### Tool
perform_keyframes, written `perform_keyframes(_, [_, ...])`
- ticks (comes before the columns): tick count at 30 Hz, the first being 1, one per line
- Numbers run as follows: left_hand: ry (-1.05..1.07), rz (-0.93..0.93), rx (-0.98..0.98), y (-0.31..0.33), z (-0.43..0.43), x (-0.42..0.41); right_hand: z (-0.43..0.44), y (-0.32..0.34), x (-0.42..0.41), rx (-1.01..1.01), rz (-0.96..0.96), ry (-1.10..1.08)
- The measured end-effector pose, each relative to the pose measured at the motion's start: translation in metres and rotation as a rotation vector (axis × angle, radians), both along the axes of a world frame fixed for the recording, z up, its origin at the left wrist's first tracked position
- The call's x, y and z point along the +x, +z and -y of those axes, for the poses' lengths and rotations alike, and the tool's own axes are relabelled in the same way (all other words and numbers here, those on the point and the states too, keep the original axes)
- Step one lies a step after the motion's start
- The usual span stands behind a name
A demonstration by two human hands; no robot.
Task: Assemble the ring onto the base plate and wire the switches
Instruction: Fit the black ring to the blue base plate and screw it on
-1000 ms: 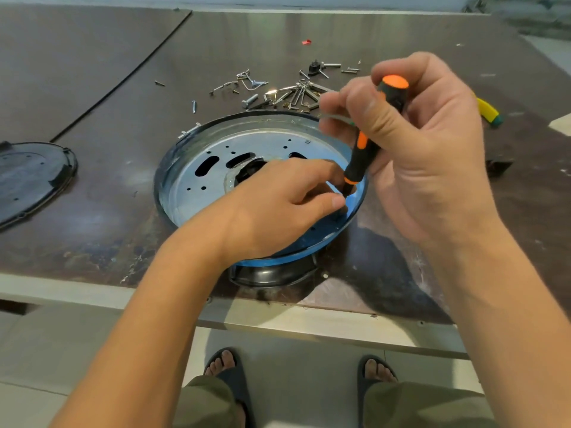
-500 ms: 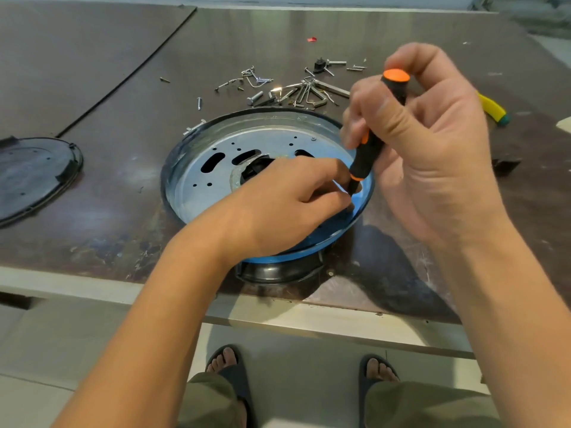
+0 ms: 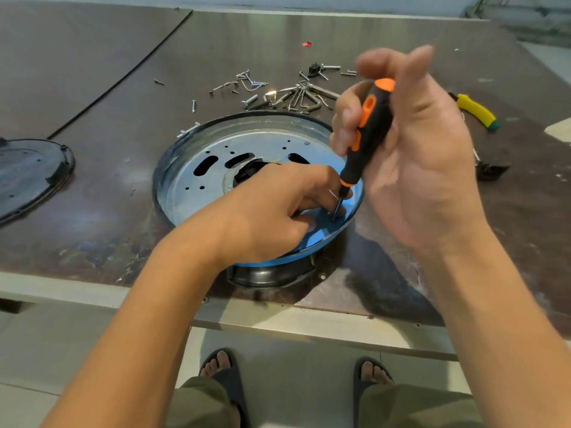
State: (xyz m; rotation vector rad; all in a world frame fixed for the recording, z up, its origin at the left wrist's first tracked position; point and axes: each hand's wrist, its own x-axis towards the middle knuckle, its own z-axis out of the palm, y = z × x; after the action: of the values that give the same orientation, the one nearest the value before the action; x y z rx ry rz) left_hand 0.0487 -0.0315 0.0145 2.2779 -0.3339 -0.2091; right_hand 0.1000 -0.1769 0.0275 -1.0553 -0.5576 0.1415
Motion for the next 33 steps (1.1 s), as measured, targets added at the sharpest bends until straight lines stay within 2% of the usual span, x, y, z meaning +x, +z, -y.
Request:
perform_keyframes(3, [0.002, -0.004, -0.001, -0.0007, -0.0001, 0.0015, 0.0046, -0.0021, 0.0013, -0.013, 0.005, 0.037])
perform_keyframes(8, [-0.001, 0.042, 0.023, -0.0007, 0.0002, 0.0002, 0.0002, -0.0019, -0.001, -0.045, 0.087, -0.082])
perform_keyframes(15, [-0.007, 0.031, 0.009, -0.0005, 0.0002, 0.001, 0.0052, -0.0031, 0.0001, -0.064, 0.074, 0.051])
perform_keyframes(20, [-0.002, 0.058, 0.028, -0.0012, 0.0005, 0.001, 0.004, -0.0036, -0.0003, -0.11, 0.164, -0.064])
perform_keyframes(27, [-0.001, 0.019, 0.005, -0.0016, 0.0001, 0.002, 0.0083, -0.0011, -0.0001, -0.049, 0.019, 0.094])
perform_keyframes(33, [-0.015, 0.038, 0.023, -0.0003, 0.0012, 0.0018, 0.0017, -0.0011, -0.0052, -0.117, 0.138, -0.008])
